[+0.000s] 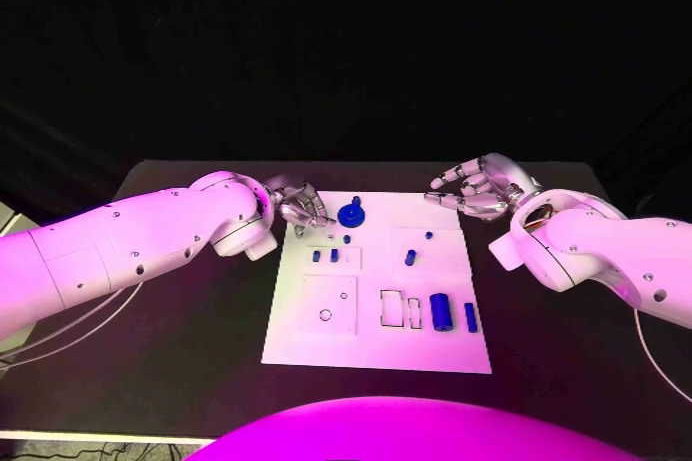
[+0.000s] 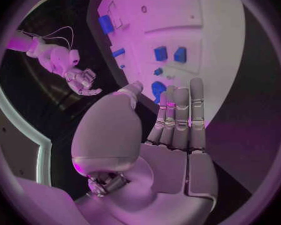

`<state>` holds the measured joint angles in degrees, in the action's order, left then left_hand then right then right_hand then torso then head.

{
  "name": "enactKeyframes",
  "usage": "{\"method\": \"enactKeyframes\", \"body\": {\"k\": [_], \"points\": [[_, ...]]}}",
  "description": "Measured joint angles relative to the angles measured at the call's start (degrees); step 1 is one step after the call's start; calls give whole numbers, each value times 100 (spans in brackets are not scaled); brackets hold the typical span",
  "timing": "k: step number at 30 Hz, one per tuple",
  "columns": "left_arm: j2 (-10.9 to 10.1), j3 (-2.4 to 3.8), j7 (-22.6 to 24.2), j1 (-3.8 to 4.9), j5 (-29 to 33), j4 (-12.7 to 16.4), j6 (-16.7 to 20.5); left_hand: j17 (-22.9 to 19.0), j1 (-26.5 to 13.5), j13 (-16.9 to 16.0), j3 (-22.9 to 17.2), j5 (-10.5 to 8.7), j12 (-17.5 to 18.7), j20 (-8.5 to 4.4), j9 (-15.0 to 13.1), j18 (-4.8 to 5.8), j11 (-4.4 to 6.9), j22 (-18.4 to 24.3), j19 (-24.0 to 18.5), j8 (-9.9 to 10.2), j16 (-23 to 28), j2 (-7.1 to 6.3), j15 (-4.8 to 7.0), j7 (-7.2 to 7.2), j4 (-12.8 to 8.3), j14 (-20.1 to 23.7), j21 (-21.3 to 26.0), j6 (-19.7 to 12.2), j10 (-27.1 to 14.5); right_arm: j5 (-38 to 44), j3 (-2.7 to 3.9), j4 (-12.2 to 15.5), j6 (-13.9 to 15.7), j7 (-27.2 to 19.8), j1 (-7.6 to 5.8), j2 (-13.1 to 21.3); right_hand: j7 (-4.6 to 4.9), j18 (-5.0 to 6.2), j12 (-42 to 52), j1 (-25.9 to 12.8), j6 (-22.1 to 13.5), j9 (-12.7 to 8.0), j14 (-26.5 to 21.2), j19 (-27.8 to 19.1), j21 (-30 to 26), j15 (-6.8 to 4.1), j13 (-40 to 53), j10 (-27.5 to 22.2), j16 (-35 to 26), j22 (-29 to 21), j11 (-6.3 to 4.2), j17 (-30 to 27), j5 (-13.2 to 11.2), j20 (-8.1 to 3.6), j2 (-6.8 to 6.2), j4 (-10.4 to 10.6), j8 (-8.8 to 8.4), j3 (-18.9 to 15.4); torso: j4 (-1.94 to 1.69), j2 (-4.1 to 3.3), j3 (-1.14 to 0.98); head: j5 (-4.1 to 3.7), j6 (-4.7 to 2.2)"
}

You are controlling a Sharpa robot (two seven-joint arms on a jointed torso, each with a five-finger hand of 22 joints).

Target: Assemble the parts on the task board

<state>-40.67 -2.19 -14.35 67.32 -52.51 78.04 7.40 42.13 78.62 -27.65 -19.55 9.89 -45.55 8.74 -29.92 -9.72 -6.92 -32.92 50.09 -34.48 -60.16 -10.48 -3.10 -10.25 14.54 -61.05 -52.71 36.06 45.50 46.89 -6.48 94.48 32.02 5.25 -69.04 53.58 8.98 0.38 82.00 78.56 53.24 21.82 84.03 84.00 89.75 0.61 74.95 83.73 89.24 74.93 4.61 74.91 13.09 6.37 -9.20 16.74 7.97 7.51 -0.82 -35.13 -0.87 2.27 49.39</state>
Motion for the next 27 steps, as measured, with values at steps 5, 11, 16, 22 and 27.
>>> {"method": "enactKeyframes", "body": {"k": [5,11,16,22,27], "points": [[80,-20,897,0,-138,30,463,-199,496,525,-430,0,428,9,391,1,-4,51,9,216,-27,-197,1,12,-159,128,63,-62,-209,0,0,-12,1,-2,1,3,0,0,0,0,0,0,0,0,0,0,0,0,0,0,0,0,0,0,0,0,0,0,3,-7,3,-18,-17],[277,-100,1418,-3,-774,-44,657,-320,521,932,-647,0,662,28,719,1,-15,-41,50,306,-280,-325,-22,-8,-257,82,-64,237,-220,0,0,-17,1,-4,2,1,0,0,0,0,0,0,0,0,0,0,0,0,0,-1,0,0,0,0,0,0,0,0,4,-9,5,-36,-23],[427,-152,1424,-5,-1405,-180,587,-365,442,1100,-702,0,662,17,902,0,6,-109,102,412,-485,-405,2,44,-276,-17,-169,442,-155,-1,0,-18,0,-5,2,-4,0,0,0,0,0,0,0,0,0,0,-1,0,0,-1,0,2,0,0,0,0,0,0,4,-13,7,-42,-26],[598,-189,1257,-6,-2026,-363,309,-184,383,1207,-702,-23,695,-3,1018,0,17,-150,121,489,-725,-463,21,96,-276,-204,-226,557,-83,-1,0,-18,0,-5,3,-16,0,0,0,0,0,-5,0,0,0,0,-1,0,0,-2,0,4,0,0,0,0,0,0,3,-13,7,-34,-18],[730,-209,1080,-7,-2405,-547,39,-62,354,1245,-702,-23,695,-24,1060,0,16,-170,142,523,-842,-492,27,83,-276,-307,-266,585,-42,-1,0,-19,0,-5,3,-25,0,0,0,0,0,-5,0,0,0,0,-1,0,0,-2,0,4,0,0,0,0,0,0,6,-13,7,-25,-18]]}}
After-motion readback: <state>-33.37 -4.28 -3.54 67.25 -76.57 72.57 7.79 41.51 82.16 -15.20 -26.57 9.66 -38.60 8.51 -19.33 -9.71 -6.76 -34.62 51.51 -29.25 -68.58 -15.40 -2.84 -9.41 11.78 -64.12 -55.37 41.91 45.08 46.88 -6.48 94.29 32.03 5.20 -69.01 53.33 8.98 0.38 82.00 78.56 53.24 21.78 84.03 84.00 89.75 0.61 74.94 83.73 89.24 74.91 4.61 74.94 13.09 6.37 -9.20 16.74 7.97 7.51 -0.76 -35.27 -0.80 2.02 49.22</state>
